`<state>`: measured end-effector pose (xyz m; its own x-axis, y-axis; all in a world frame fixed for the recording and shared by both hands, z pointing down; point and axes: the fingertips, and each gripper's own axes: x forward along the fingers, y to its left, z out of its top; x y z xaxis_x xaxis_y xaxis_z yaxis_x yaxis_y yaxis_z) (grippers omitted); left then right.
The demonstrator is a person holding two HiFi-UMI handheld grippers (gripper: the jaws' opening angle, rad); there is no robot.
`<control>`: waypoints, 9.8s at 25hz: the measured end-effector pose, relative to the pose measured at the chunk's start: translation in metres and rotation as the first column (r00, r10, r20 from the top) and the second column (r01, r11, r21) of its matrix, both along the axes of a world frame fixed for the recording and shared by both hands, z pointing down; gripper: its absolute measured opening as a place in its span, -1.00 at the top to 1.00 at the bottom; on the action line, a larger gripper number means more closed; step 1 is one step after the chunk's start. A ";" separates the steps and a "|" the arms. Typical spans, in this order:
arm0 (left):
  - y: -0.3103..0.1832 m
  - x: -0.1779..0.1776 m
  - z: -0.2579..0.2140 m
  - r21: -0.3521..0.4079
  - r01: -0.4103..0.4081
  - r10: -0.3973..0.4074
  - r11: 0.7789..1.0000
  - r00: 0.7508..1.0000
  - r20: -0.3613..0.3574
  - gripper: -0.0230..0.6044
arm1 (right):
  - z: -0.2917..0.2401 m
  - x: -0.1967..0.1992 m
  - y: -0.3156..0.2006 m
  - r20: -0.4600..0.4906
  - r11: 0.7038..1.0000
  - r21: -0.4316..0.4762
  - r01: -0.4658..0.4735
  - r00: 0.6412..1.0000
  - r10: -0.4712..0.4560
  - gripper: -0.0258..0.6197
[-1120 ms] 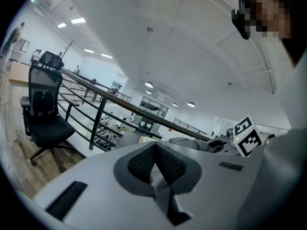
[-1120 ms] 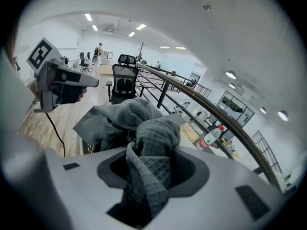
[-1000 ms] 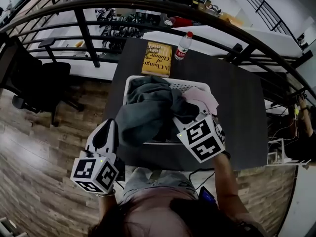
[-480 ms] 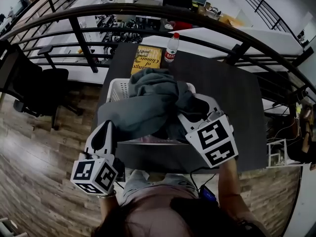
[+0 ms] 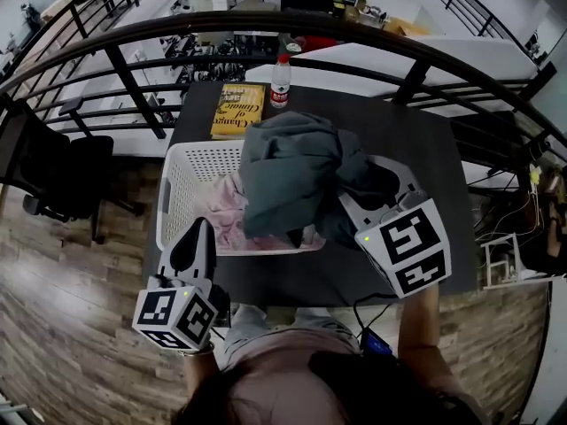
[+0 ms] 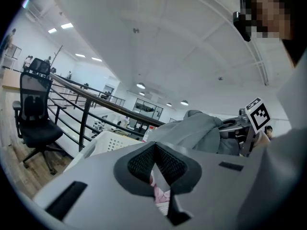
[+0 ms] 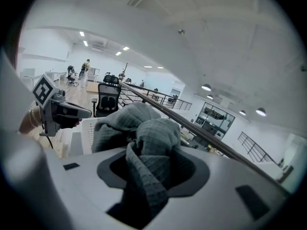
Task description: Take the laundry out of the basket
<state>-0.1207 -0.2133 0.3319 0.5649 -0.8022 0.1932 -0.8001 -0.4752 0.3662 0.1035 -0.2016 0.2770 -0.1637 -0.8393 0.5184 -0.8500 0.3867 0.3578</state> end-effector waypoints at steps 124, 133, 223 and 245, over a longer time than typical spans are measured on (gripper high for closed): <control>0.159 0.304 0.024 -0.054 -0.362 0.365 0.931 0.929 0.066 0.93 | 0.165 0.297 0.235 0.409 0.858 -0.081 -0.508 0.768 0.493 0.87; 0.144 0.280 0.023 -0.043 -0.386 0.388 0.922 0.920 0.064 0.93 | 0.166 0.272 0.224 0.373 0.840 -0.083 -0.536 0.765 0.525 0.87; -0.055 -0.151 0.070 -0.223 0.233 -0.257 0.947 0.962 -0.088 0.93 | 0.268 -0.139 -0.106 -0.077 0.715 -0.671 0.194 0.942 -0.328 -0.28; -0.052 -0.148 0.091 -0.274 0.246 -0.271 0.930 0.961 -0.058 0.93 | 0.363 -0.139 -0.102 -0.004 0.474 -0.868 0.146 0.953 -0.302 -0.13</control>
